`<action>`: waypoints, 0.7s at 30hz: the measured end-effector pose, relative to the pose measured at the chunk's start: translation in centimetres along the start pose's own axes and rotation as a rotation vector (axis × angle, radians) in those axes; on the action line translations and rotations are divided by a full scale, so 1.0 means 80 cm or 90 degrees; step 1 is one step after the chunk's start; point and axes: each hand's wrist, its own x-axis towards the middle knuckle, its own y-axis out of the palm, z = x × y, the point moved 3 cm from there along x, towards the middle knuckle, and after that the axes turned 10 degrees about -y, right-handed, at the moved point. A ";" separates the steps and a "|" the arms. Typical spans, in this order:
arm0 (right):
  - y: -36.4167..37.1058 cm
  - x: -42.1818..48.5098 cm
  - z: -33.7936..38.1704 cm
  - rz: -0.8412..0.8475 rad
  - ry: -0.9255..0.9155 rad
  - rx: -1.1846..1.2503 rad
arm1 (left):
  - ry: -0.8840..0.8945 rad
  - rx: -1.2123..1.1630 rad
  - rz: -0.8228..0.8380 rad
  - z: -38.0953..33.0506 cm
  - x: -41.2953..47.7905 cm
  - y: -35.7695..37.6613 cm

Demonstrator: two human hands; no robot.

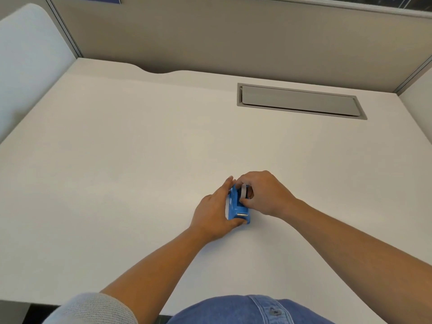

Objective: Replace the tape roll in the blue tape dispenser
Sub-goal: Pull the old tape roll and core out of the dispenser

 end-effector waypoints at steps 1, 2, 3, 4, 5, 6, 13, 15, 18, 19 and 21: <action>0.000 0.000 -0.001 0.000 0.006 0.002 | -0.002 0.006 -0.001 -0.001 0.000 -0.001; 0.000 0.001 0.000 -0.003 0.008 0.002 | -0.004 0.007 -0.003 -0.003 0.000 -0.003; -0.002 0.002 0.002 -0.008 0.009 0.002 | -0.004 0.006 -0.008 -0.005 0.000 -0.005; -0.006 0.003 0.005 -0.015 0.004 0.007 | 0.001 0.003 -0.013 -0.007 -0.001 -0.007; -0.011 0.005 0.009 -0.021 -0.002 0.018 | 0.004 0.000 -0.016 -0.009 -0.002 -0.008; -0.017 0.005 0.014 -0.026 -0.009 0.030 | 0.005 -0.003 -0.016 -0.011 -0.003 -0.010; -0.036 -0.028 0.038 -0.027 -0.007 0.052 | -0.015 0.027 0.068 -0.020 -0.016 -0.034; -0.036 -0.048 0.039 -0.041 0.012 0.080 | -0.015 -0.034 0.072 -0.019 -0.033 -0.044; -0.037 -0.075 0.045 -0.076 0.043 0.138 | -0.041 -0.201 0.082 -0.022 -0.065 -0.051; -0.038 -0.081 0.049 -0.090 0.045 0.158 | -0.058 -0.269 0.086 -0.026 -0.076 -0.052; -0.044 -0.091 0.058 -0.117 0.050 0.210 | -0.084 -0.388 0.078 -0.035 -0.094 -0.053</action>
